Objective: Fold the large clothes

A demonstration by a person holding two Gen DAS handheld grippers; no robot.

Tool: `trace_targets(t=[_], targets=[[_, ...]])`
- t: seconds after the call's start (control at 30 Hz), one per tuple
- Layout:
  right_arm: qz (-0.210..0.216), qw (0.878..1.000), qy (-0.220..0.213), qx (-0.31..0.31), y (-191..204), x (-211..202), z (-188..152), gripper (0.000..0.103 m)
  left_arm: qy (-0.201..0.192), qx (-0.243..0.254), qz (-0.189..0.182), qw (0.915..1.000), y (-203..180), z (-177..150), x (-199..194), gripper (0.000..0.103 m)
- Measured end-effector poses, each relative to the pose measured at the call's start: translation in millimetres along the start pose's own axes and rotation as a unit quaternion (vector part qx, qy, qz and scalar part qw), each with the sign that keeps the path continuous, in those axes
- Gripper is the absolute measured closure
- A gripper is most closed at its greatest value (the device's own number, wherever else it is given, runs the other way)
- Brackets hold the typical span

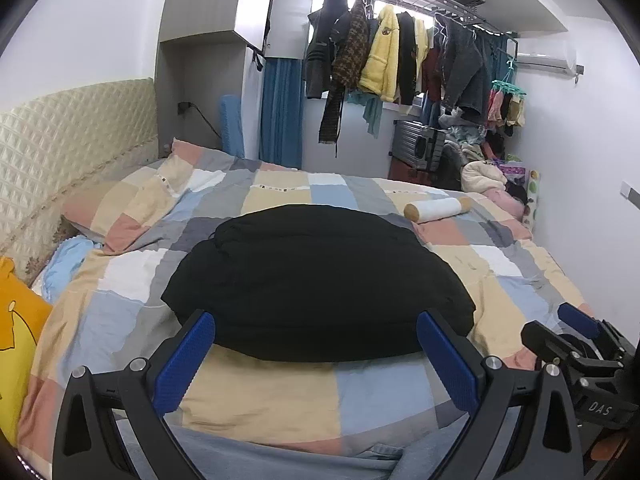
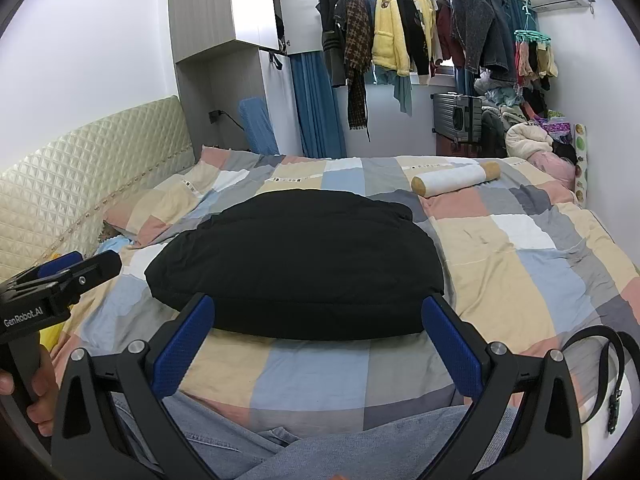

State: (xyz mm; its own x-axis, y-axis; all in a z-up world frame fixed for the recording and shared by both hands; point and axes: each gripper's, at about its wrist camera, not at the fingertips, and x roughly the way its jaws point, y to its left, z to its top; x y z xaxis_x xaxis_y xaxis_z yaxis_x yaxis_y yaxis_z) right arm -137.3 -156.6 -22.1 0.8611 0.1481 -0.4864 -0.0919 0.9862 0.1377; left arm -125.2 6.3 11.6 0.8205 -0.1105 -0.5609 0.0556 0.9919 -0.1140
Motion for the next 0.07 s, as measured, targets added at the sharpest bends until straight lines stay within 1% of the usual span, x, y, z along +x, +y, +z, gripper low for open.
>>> trace_targets(t=[0.07], targets=[[-0.004,1.000,-0.002,-0.002,-0.6,-1.2,0.1,0.000,0.000,-0.002,0.002,1.0000,1.2,-0.2,0.3,0.001]])
